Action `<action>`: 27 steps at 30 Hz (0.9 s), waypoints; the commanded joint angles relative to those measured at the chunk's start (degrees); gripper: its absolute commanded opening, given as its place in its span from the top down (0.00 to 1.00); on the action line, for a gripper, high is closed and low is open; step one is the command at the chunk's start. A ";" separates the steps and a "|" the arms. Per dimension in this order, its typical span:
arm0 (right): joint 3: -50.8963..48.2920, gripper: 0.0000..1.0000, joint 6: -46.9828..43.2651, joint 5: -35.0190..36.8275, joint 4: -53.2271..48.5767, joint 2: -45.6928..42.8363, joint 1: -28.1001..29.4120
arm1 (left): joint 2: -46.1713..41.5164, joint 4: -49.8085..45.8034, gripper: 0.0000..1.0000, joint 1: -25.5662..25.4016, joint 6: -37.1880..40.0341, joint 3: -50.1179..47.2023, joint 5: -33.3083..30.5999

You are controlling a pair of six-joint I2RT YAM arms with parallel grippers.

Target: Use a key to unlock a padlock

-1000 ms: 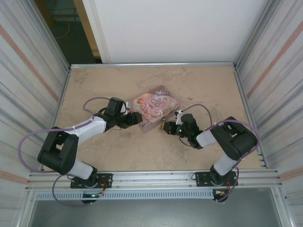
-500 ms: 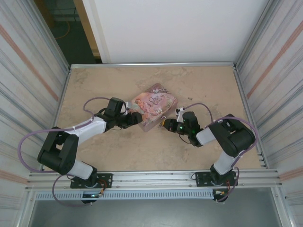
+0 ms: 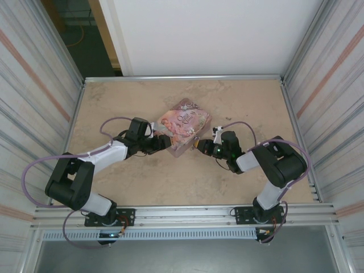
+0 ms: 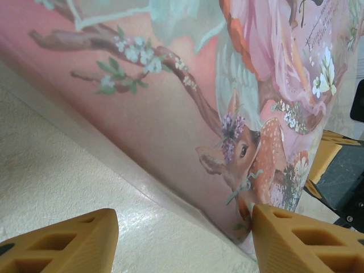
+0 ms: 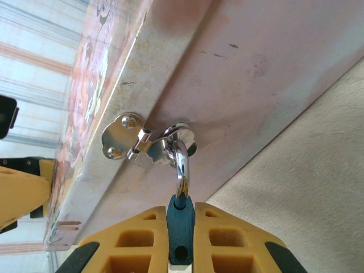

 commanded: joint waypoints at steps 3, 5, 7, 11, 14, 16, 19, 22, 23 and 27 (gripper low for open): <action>2.76 1.00 0.04 2.05 6.04 0.84 -2.56 | 0.52 -5.94 0.37 0.49 0.13 -2.50 -2.76; 2.89 1.00 -0.31 1.90 5.89 1.04 -3.05 | 0.51 -5.94 0.37 0.49 0.13 -2.49 -2.84; 2.96 1.00 -0.51 1.86 5.73 1.27 -3.59 | 0.52 -6.07 0.37 0.49 0.13 -2.51 -2.80; 3.43 1.00 -0.84 1.31 5.75 1.71 -4.30 | 0.60 -6.20 0.37 0.53 0.18 -2.31 -2.86; 3.94 1.00 -1.02 0.89 5.61 2.06 -4.85 | 0.70 -6.17 0.37 0.67 0.20 -2.32 -2.83; 4.03 1.00 -1.29 0.87 5.61 2.17 -5.13 | 0.62 -6.20 0.37 0.75 0.21 -2.31 -2.82; 4.04 1.00 -1.72 0.81 5.22 1.96 -5.64 | 0.48 -6.20 0.37 0.84 0.15 -2.32 -2.72; 3.73 1.00 -2.63 1.09 3.56 0.76 -5.94 | 0.43 -6.11 0.37 1.18 0.15 -2.23 -2.65; 3.53 1.00 -2.92 1.35 2.82 0.19 -6.02 | 0.43 -5.96 0.37 1.40 0.13 -2.23 -2.45; 2.93 1.00 -5.50 2.19 -1.66 -3.03 -6.28 | 0.52 -5.50 0.37 3.00 0.23 -1.81 -1.73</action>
